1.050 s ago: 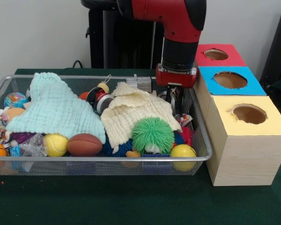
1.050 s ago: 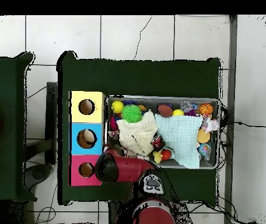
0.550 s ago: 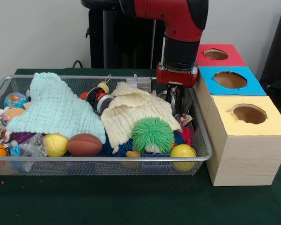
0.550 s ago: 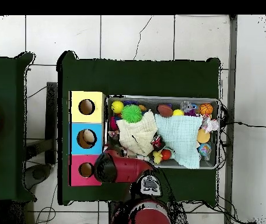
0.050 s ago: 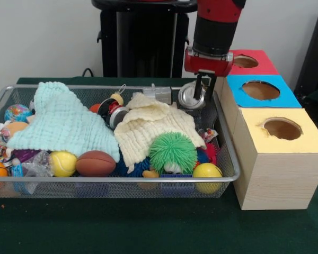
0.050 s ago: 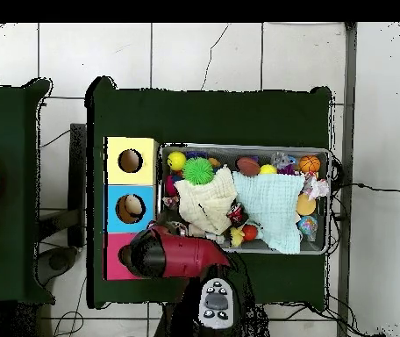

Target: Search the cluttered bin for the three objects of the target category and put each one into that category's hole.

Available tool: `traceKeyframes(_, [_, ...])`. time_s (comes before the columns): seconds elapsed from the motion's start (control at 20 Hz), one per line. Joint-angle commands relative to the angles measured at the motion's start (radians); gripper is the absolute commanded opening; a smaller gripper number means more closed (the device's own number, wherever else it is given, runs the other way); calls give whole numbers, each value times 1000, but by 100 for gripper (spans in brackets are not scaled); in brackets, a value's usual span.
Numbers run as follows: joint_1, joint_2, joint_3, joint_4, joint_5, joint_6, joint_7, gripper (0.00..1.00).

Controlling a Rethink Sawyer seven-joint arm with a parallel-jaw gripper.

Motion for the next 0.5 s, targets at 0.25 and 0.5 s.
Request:
traceKeyframes(0.25, [-18,-62,39,-24,32,74,159,0])
traceKeyframes(0.5, [-113,39,109,-67,-35,-58,76,0])
